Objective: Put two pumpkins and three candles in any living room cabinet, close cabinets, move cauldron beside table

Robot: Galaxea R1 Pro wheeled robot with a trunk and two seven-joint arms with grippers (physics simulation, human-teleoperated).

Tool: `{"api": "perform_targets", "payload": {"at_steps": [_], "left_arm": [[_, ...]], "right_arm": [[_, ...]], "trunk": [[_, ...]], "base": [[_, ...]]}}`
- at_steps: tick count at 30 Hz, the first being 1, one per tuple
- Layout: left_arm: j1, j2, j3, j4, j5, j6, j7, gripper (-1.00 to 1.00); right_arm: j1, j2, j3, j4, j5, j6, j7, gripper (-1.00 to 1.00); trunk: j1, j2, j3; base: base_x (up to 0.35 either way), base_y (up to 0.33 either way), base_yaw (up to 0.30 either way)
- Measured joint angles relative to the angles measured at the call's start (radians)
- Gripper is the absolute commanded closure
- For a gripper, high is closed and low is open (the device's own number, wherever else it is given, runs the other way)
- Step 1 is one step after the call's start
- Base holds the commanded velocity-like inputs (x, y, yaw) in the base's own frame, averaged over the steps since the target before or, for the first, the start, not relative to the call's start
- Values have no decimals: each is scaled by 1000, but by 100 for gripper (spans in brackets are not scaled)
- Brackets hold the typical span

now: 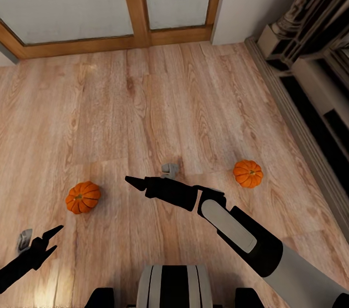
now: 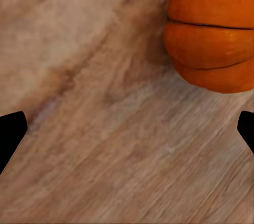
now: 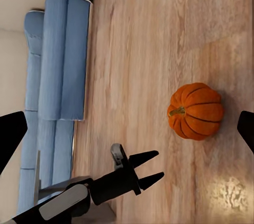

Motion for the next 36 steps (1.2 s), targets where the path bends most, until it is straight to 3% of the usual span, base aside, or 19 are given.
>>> {"api": "perform_targets", "payload": {"at_steps": [9, 15, 36], "left_arm": [[0, 3, 3, 0, 0, 1, 1, -100], [1, 20, 3, 1, 0, 1, 0, -100], [0, 24, 3, 9, 1, 1, 3, -100]], "right_arm": [[0, 0, 0, 0, 0, 0, 0, -100], [0, 0, 0, 1, 0, 0, 0, -100], [0, 0, 0, 1, 0, 0, 0, -100]], "trunk": [[0, 0, 0], [0, 0, 0], [0, 0, 0]], "base": [[2, 0, 0], [134, -80, 0], [36, -91, 0]]}}
